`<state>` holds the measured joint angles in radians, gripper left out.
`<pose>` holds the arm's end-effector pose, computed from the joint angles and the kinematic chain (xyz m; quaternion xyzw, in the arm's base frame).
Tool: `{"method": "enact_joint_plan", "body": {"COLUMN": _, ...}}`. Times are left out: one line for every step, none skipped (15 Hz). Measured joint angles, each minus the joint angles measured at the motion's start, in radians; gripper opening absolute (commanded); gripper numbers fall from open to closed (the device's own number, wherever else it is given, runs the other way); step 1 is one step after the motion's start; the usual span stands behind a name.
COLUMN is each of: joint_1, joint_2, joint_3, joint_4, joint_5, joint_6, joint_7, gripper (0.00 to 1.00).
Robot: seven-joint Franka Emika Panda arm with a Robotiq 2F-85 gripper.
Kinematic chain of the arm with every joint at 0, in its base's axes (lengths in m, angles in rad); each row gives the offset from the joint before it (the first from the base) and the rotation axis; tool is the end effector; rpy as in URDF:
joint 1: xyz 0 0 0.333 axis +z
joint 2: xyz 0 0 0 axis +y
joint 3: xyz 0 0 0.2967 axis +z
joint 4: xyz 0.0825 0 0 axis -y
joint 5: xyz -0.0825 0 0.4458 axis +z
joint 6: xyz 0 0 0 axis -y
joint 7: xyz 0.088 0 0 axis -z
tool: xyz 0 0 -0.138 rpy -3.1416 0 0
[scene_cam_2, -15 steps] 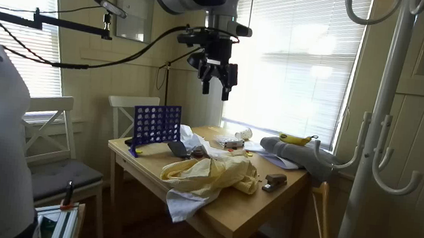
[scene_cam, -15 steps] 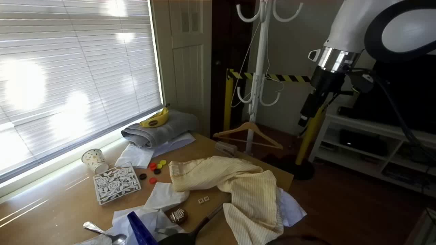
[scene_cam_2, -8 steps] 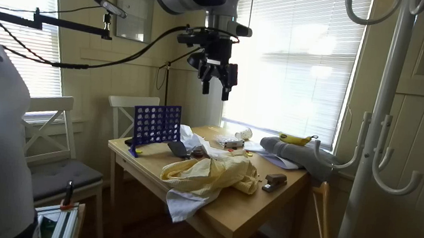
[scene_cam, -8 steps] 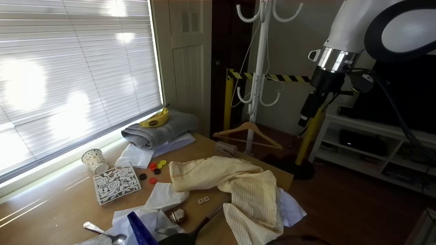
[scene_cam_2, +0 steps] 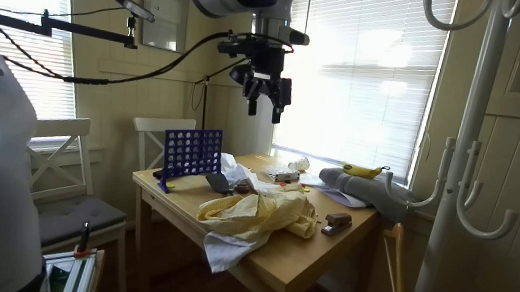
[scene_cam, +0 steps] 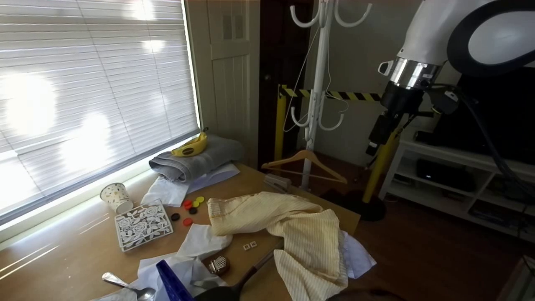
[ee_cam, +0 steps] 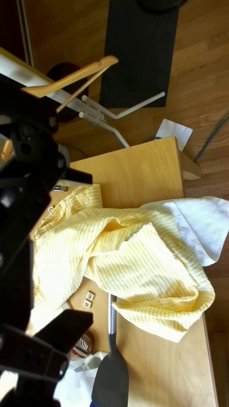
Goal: Take the hanger off the coat hook and place it on the table
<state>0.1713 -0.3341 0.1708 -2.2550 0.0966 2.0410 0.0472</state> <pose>0.4985 0.1869 0.4358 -0.9904 -0.1245 -0.0541 0.0271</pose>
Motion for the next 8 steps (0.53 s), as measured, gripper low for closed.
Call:
{"method": "enact_joint_plan", "body": {"joint_1": 0.000, "joint_2": 0.000, "joint_3": 0.000, "joint_4": 0.000, "joint_5": 0.000, "joint_6": 0.000, "joint_7": 0.000, "gripper": 1.00}}
{"method": "enact_joint_plan", "body": {"joint_1": 0.000, "joint_2": 0.000, "joint_3": 0.000, "joint_4": 0.000, "joint_5": 0.000, "joint_6": 0.000, "joint_7": 0.000, "gripper": 1.00}}
{"method": "enact_joint_plan", "body": {"joint_1": 0.000, "joint_2": 0.000, "joint_3": 0.000, "joint_4": 0.000, "joint_5": 0.000, "joint_6": 0.000, "joint_7": 0.000, "gripper": 1.00}}
{"method": "enact_joint_plan", "body": {"joint_1": 0.000, "joint_2": 0.000, "joint_3": 0.000, "joint_4": 0.000, "joint_5": 0.000, "joint_6": 0.000, "joint_7": 0.000, "gripper": 1.00}}
{"method": "enact_joint_plan", "body": {"joint_1": 0.000, "joint_2": 0.000, "joint_3": 0.000, "joint_4": 0.000, "joint_5": 0.000, "joint_6": 0.000, "joint_7": 0.000, "gripper": 1.00}}
{"method": "enact_joint_plan", "body": {"joint_1": 0.000, "joint_2": 0.000, "joint_3": 0.000, "joint_4": 0.000, "joint_5": 0.000, "joint_6": 0.000, "joint_7": 0.000, "gripper": 1.00}}
{"method": "enact_joint_plan", "body": {"joint_1": 0.000, "joint_2": 0.000, "joint_3": 0.000, "joint_4": 0.000, "joint_5": 0.000, "joint_6": 0.000, "joint_7": 0.000, "gripper": 1.00}}
{"method": "enact_joint_plan", "body": {"joint_1": 0.000, "joint_2": 0.000, "joint_3": 0.000, "joint_4": 0.000, "joint_5": 0.000, "joint_6": 0.000, "joint_7": 0.000, "gripper": 1.00}}
